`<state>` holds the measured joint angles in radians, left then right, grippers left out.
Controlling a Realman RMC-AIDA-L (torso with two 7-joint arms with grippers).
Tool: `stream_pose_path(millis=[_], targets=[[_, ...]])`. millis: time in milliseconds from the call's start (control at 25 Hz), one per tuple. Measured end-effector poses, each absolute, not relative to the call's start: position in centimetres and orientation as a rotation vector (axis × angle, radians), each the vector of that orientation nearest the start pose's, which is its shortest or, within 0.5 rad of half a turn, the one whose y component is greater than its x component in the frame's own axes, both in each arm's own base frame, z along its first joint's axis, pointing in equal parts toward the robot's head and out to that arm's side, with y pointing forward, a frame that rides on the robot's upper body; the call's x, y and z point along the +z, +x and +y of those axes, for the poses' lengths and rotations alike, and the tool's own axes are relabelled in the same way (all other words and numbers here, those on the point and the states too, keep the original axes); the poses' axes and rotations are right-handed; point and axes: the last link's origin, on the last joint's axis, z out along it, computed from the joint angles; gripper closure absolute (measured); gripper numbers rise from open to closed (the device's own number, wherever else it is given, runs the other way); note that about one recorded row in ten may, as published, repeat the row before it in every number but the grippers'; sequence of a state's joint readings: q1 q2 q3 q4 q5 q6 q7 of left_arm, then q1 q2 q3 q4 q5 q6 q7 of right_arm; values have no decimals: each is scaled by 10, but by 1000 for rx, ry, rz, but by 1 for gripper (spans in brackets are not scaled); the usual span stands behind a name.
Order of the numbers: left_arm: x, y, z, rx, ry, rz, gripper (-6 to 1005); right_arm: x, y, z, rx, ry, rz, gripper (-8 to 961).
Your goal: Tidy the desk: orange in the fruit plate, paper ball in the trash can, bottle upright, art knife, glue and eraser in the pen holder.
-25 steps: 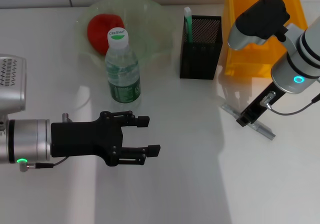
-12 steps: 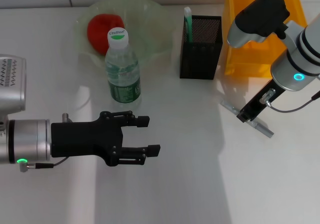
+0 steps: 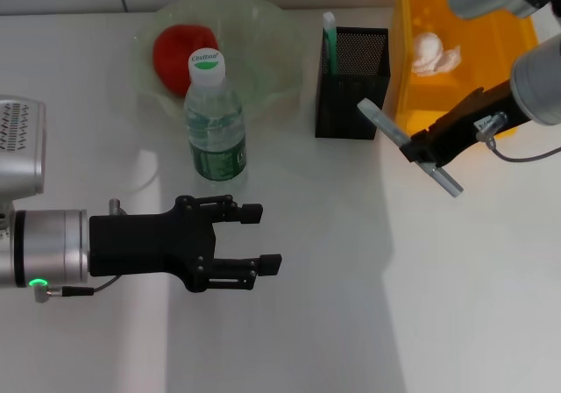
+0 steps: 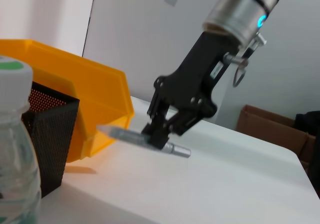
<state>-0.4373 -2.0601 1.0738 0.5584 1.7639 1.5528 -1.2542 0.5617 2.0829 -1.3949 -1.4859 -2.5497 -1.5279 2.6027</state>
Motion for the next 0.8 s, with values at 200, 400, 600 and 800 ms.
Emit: stream_pose_path(millis=[200, 400, 600, 800], targets=[[-43, -264, 285, -742, -2923, -547, 216, 47, 143, 334, 31, -2591, 796, 826], [-43, -264, 285, -740, -2924, -548, 216, 84, 143, 322, 510, -2603, 768, 827], [-43, -265, 284, -740, -2921, -552, 216, 99, 172, 329, 957, -2519, 780, 828], [-44, -266, 283, -737, -2922, -553, 216, 88, 212, 349, 1284, -2323, 820, 828]])
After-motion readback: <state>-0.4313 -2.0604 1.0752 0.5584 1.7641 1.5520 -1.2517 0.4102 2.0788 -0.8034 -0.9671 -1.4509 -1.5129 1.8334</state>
